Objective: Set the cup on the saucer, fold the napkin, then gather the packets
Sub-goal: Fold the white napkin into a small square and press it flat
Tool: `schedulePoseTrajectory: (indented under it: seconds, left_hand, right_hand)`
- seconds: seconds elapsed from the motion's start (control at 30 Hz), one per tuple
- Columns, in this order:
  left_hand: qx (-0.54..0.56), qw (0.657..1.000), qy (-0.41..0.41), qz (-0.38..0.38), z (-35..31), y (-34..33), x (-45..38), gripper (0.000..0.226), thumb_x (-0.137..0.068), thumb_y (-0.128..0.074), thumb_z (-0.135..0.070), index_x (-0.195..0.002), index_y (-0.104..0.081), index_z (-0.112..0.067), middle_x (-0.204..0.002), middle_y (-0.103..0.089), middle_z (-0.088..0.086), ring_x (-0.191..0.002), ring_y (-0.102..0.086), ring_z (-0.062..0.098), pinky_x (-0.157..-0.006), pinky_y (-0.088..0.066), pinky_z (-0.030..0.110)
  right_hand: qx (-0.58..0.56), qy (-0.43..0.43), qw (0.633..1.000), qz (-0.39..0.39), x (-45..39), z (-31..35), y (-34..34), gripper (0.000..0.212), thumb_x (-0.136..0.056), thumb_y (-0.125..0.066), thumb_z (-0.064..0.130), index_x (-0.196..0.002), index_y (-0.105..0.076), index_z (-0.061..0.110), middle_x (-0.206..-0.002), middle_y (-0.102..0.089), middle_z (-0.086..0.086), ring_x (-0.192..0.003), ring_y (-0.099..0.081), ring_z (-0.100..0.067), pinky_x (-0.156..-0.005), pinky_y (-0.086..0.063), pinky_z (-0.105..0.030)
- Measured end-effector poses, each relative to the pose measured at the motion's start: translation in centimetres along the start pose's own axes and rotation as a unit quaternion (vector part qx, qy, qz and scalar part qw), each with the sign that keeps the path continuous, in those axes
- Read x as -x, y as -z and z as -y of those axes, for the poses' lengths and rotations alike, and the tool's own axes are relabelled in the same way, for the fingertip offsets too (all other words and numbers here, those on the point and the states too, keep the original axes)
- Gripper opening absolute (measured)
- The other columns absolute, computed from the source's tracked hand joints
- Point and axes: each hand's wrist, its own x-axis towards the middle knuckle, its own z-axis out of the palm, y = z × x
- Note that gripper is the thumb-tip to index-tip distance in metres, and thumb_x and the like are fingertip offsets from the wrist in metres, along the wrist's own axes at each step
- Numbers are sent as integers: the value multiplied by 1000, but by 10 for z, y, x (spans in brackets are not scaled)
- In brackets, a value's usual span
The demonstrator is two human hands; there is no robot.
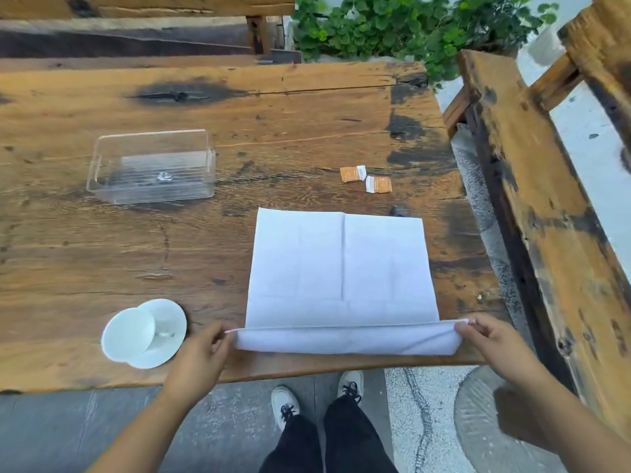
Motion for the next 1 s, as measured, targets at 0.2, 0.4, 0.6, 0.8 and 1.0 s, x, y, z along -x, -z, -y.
schedulePoseTrajectory:
  seconds: [0.2, 0.4, 0.6, 0.8, 1.0]
  left_hand:
    - [62, 993, -18, -96, -46, 11, -86, 15, -92, -54, -25, -79, -55, -33, -68, -60, -9, -63, -52, 5, -61, -42, 27]
    - [72, 989, 19, -129, -87, 5, -200, 10, -91, -49, -29, -84, -56, -28, -73, -61, -7, -69, -55, 17, -59, -40, 31]
    - [-66, 994, 80, -38, -69, -34, -265, 25, -94, -49, -23, -111, -56, -7, -102, -66, 20, -88, -59, 35, -70, -41, 35]
    - [-256, 961, -58, -83, -66, -76, -237, 56, -87, -55, -28, -138, -36, -13, -148, -33, 17, -134, -30, 38, -103, -30, 55]
    - [-383, 909, -125, 104, -40, -110, -185, 68, -88, 0, -61, -148, 6, -29, -156, 18, 0, -140, 23, 24, -115, 5, 53]
  right_hand:
    - [-28, 23, 994, -104, -61, 59, 19, 16, -92, -55, 19, -80, -60, 8, -71, -60, -6, -66, -53, -20, -63, -42, -36]
    - [48, -1, 981, -189, -152, 88, 16, 25, -93, -50, 29, -79, -54, 9, -71, -56, -6, -69, -51, -26, -61, -34, -35]
    - [158, -72, 972, -157, -216, 67, -16, 25, -94, -46, 32, -87, -57, 10, -86, -65, -16, -82, -58, -36, -66, -41, -36]
    - [295, 41, 933, -203, -200, 64, -59, 51, -89, -55, 34, -133, -43, 10, -142, -43, -18, -130, -37, -37, -103, -33, -51]
    - [436, 154, 886, 18, -156, 34, -95, 67, -93, -27, 57, -149, -18, 23, -160, -8, -6, -146, -2, -31, -116, 0, -53]
